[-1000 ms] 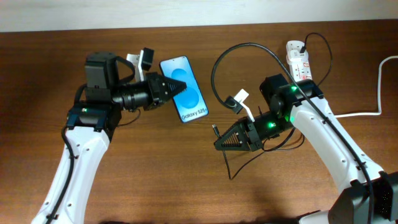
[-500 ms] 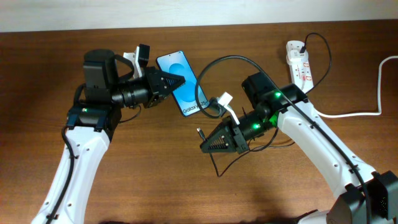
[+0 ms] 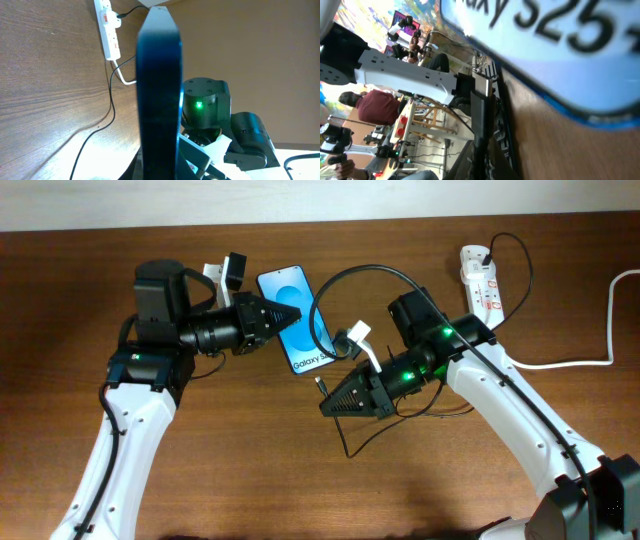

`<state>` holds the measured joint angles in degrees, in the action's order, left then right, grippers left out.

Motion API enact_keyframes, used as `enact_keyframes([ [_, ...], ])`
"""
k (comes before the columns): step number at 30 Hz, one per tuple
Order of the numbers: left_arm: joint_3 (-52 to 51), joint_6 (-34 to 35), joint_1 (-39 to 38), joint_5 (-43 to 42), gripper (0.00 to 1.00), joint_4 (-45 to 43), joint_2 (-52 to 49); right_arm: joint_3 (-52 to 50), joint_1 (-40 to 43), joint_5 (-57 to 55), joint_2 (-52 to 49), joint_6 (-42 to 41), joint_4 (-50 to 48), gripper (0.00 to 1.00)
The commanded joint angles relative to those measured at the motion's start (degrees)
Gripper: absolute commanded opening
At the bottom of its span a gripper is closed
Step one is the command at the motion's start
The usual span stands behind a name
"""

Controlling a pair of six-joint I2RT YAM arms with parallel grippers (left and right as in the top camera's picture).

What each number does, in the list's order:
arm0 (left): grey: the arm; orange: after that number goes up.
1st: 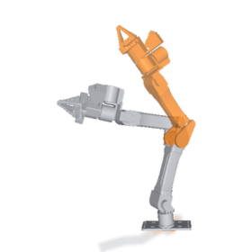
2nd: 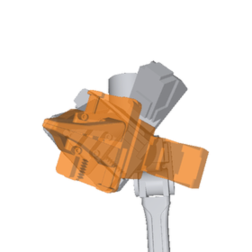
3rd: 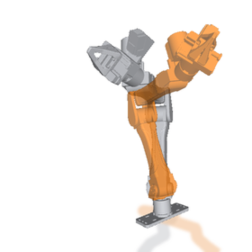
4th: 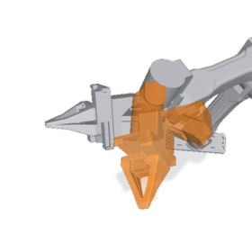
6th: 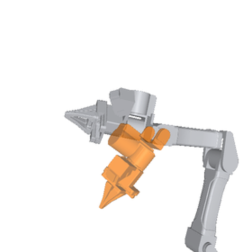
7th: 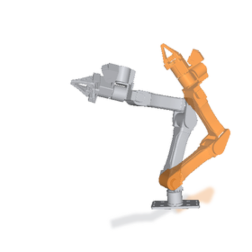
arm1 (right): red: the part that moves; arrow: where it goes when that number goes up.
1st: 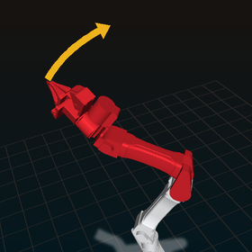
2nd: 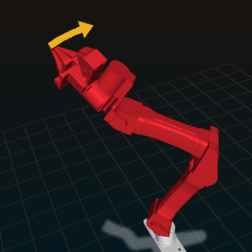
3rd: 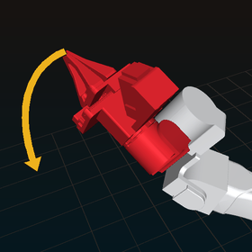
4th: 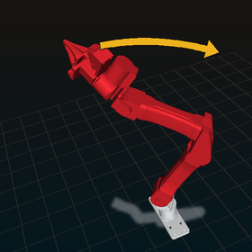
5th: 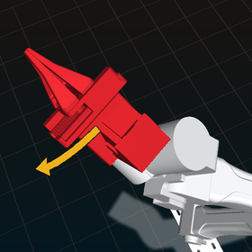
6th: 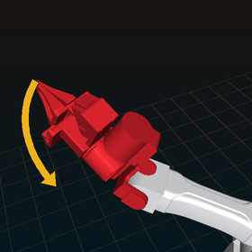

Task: Plug charger to phone and switch on socket

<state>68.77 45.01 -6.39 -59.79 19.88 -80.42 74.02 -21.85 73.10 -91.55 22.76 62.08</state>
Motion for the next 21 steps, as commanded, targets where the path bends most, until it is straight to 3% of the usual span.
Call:
enact_keyframes([
  [1, 0.6, -1.4, 0.0, -2.0, 0.00, -0.5, 0.3, 0.2, -0.3, 1.4, 1.2, -3.3, -2.8, 0.04],
  [21, 0.6, -4.8, 0.0, -3.5, 0.00, -0.5, 0.3, 0.2, -0.3, 1.5, 1.2, -5.3, -4.5, 0.04],
])
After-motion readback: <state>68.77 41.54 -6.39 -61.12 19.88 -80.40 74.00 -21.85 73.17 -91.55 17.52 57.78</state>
